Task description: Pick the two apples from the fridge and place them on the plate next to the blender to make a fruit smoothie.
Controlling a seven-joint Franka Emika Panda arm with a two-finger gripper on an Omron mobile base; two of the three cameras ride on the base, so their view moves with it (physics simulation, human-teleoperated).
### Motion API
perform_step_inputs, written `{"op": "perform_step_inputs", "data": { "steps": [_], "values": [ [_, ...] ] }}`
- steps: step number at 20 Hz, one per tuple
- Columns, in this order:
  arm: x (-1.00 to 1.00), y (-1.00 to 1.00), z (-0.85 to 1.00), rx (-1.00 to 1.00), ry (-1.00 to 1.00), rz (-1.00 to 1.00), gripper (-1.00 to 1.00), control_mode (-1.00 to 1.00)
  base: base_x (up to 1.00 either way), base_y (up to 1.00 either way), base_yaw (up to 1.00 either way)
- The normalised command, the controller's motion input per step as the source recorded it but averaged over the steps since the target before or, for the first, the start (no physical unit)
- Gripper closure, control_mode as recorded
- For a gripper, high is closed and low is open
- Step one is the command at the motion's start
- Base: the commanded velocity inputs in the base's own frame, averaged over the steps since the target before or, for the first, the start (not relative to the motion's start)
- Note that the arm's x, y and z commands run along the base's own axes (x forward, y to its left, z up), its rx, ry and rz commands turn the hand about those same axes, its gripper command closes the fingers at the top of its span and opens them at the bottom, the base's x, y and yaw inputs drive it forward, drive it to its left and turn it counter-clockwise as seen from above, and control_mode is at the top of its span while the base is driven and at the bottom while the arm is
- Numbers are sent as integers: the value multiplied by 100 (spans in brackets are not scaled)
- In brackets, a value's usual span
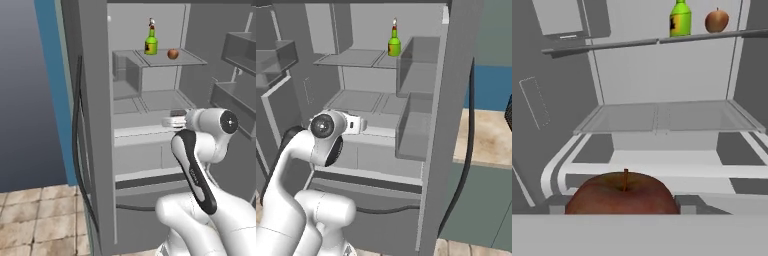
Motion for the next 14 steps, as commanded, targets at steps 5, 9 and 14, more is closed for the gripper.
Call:
{"op": "perform_step_inputs", "data": {
  "steps": [5,9,14],
  "values": [
    [0,0,0,0,0,0,100,100,-80,0,-34],
    [0,0,0,0,0,0,100,100,-71,0,-66],
    [0,0,0,0,0,0,100,100,-55,33,-66]
  ]
}}
